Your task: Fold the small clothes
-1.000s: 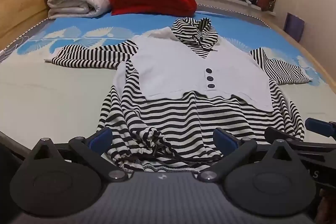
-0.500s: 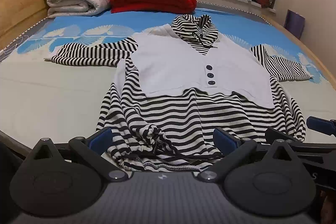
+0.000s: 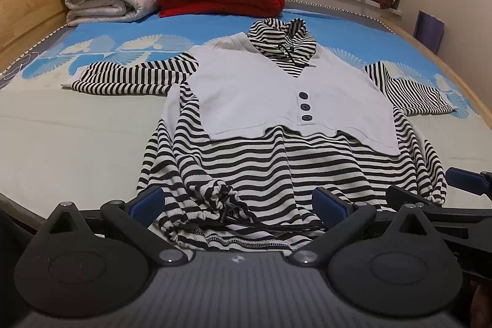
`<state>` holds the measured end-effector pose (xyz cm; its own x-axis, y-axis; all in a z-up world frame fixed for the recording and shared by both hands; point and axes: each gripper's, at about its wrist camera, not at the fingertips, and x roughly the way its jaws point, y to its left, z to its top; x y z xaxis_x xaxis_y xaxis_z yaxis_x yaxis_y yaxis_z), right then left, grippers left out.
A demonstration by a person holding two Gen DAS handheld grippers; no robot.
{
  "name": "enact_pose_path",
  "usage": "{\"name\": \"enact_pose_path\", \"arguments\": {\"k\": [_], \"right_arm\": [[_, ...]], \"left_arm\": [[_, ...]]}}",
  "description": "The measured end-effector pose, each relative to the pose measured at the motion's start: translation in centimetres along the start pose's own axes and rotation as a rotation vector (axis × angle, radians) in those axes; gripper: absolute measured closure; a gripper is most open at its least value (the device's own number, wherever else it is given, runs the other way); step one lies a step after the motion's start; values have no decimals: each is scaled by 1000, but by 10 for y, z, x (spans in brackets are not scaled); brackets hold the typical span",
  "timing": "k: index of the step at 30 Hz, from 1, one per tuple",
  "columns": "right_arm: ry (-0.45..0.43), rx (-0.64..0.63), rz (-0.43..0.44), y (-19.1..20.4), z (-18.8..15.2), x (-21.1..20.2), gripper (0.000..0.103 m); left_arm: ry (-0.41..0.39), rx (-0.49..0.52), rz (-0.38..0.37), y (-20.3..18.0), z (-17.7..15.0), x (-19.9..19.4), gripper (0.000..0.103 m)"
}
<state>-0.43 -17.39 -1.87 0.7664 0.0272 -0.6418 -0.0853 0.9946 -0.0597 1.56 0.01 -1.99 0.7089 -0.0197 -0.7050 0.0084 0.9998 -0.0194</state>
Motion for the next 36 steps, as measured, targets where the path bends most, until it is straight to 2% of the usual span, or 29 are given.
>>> {"name": "enact_pose_path", "arguments": {"k": [36], "right_arm": [[11,35,24,-2,-1,3,18]], "left_arm": [[8,-1,-3,0,0,2,1]]}}
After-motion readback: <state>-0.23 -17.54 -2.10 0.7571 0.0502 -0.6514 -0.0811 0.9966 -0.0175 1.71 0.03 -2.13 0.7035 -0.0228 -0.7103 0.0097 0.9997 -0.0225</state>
